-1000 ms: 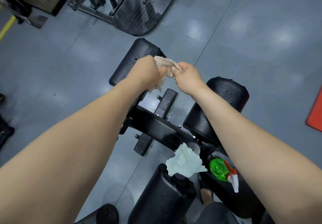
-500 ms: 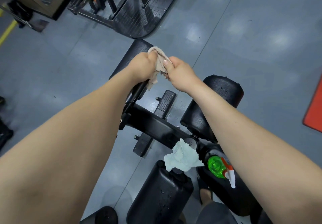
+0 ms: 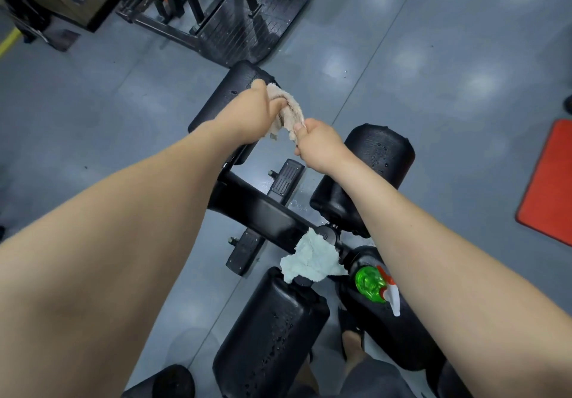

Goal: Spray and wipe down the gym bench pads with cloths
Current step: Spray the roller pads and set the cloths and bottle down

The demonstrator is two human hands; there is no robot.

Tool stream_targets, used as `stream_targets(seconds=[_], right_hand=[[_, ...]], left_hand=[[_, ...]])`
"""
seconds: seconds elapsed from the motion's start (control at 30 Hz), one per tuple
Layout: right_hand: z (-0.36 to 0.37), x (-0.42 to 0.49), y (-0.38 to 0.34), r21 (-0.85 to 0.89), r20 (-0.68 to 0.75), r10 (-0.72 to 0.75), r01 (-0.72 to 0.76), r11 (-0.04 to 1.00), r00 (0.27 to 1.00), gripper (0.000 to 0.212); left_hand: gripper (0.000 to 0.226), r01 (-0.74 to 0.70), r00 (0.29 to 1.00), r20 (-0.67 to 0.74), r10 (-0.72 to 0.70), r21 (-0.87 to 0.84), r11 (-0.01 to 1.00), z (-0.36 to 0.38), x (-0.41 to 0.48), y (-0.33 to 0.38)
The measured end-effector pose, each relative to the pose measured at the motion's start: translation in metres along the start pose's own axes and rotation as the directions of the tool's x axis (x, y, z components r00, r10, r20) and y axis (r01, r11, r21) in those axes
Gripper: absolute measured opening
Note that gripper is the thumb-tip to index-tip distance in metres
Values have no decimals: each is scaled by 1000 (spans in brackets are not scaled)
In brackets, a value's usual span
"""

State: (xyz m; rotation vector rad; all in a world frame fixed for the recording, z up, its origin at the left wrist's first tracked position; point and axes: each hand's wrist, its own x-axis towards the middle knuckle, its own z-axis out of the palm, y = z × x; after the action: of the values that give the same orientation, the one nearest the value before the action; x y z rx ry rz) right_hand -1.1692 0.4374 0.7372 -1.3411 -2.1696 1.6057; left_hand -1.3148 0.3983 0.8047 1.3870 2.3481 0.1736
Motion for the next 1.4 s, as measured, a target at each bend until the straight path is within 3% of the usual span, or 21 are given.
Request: stream_targets(seconds=[0.13, 0.63, 0.83, 0.97, 1.13, 1.23, 1.4], right_hand=[[12, -14, 2, -26, 31, 15, -14, 1000, 999, 35], [38, -38, 0, -16, 195, 71, -69, 997, 978, 33], [47, -47, -7, -20, 252, 32, -27, 999, 967, 32], [47, -48, 2, -71, 296, 33, -12, 997, 954, 31], [37, -52, 4, 37, 271, -1, -9, 999, 963, 36], [32, -49, -4, 105, 201, -43, 22, 994, 979, 31], [19, -43, -10, 172, 75, -48, 35, 984, 996, 20]], left_hand=[[33, -32, 999, -33, 34, 58, 998, 4, -13, -7], [41, 100, 974, 187, -126, 143, 985, -10, -41, -30], [35, 95, 968, 197, -153, 274, 957, -9, -61, -34], [38, 150, 972, 137, -190, 259, 954, -7, -78, -38], [34, 132, 967, 174, -188, 292, 947, -20, -93, -38], [22, 157, 973, 138, -183, 179, 971, -30, -93, -40], [18, 235, 961, -156, -228, 25, 972, -55, -89, -32]])
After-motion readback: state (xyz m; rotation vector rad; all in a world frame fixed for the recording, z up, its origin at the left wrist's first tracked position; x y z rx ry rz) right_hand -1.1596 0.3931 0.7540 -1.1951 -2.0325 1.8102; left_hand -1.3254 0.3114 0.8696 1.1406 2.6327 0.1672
